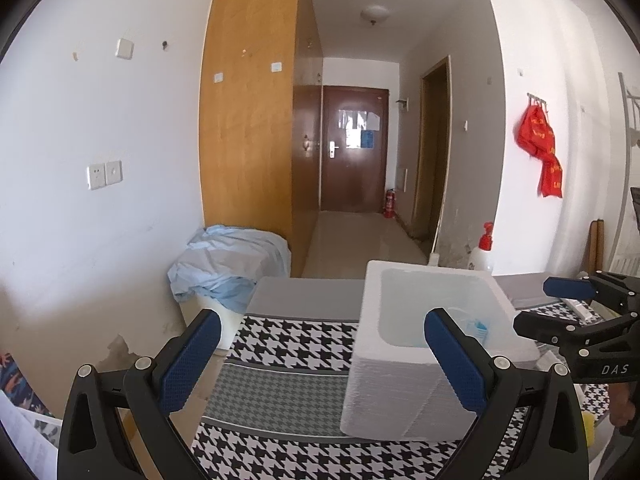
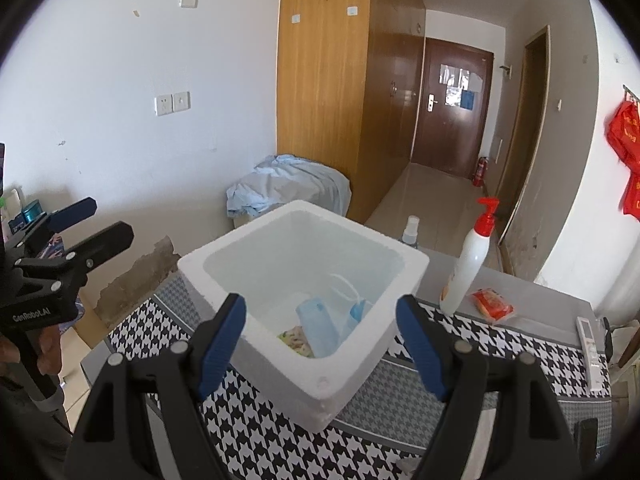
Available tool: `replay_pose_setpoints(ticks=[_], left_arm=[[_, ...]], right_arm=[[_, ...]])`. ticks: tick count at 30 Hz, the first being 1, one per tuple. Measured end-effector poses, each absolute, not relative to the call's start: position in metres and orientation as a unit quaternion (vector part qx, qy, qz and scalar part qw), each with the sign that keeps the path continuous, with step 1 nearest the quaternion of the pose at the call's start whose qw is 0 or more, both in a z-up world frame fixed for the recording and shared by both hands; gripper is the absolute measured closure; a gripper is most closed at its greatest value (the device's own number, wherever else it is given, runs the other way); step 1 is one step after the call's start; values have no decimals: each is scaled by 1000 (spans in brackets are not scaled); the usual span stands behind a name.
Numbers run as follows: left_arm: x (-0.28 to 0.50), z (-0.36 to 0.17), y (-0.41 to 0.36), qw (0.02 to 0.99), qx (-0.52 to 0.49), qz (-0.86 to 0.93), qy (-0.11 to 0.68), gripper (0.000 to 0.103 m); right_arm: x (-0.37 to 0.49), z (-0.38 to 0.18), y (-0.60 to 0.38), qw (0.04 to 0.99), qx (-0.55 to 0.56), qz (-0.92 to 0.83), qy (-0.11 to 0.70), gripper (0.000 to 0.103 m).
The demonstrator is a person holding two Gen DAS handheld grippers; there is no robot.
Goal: Organize soft objects
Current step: 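Withdraw both tools from the foam box back over the table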
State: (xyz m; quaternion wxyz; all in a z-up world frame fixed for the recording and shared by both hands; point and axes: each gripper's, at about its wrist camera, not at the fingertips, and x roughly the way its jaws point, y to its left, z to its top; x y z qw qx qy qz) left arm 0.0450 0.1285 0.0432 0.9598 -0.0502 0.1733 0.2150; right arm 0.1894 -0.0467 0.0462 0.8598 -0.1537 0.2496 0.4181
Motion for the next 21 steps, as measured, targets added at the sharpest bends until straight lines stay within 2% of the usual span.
replay_pose_setpoints(ticks=[21], left_arm=[[27,65,81,973,-27,172,149,1]], right_arm=[[161,69,-102,882,-116,413,196,22]])
